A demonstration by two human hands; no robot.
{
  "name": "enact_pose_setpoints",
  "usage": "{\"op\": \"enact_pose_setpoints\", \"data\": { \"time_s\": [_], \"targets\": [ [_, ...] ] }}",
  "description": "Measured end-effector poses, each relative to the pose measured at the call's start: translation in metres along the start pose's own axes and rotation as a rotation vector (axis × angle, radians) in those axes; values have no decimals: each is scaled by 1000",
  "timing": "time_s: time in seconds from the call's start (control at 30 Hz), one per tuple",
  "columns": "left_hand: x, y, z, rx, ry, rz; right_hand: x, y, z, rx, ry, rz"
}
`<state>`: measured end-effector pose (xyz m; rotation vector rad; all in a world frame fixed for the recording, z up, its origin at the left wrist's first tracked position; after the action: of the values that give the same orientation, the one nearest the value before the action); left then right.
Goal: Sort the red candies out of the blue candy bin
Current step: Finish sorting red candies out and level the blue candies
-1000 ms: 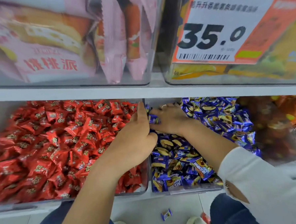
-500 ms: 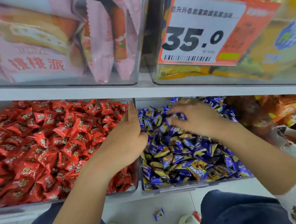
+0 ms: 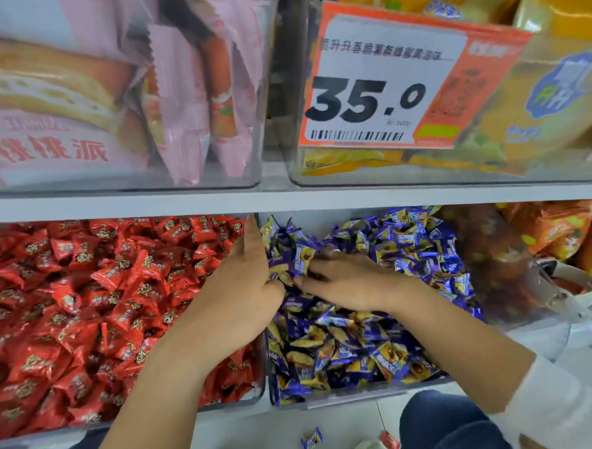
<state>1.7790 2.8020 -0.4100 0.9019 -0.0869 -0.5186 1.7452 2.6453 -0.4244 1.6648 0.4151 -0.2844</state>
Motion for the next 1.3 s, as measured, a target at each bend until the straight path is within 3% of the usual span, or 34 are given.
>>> {"op": "enact_pose_setpoints", "data": {
  "time_s": [0.2, 0.33, 0.4, 0.53, 0.73, 0.93, 1.17, 1.3],
  "targets": [
    [-2, 0, -1, 5, 32, -9, -44, -10, -11, -135, 133, 87],
    [-5, 2, 3, 20, 34, -10, -62, 4, -3, 203, 199, 82],
    [-6, 4, 5, 26, 28, -10, -68, 17, 15, 411, 105, 77],
    [-8, 5, 9, 28, 24, -13, -45, 34, 64, 487, -129, 202],
    [-12, 8, 14, 28, 25, -13, 12, 18, 67, 107, -313, -14],
    [-17, 16, 22, 26, 6, -36, 17, 16, 6, 476, -149, -19],
    [-21, 22, 27, 18, 22, -49, -47, 2, -31, 166, 169, 115],
    [-18, 16, 22, 37, 44, -56, -59, -9, -31, 66, 221, 196]
  ]
}}
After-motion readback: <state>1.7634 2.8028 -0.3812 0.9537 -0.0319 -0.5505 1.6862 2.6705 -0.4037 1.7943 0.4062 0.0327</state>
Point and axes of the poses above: each hand's wrist, its own x-axis towards the middle knuckle, its own y-axis out of the back of the hand, z = x × y, the point moved 4 cm from there along x, towards the middle knuckle, and after that the axes turned 3 degrees about y, right-handed, at the moved point
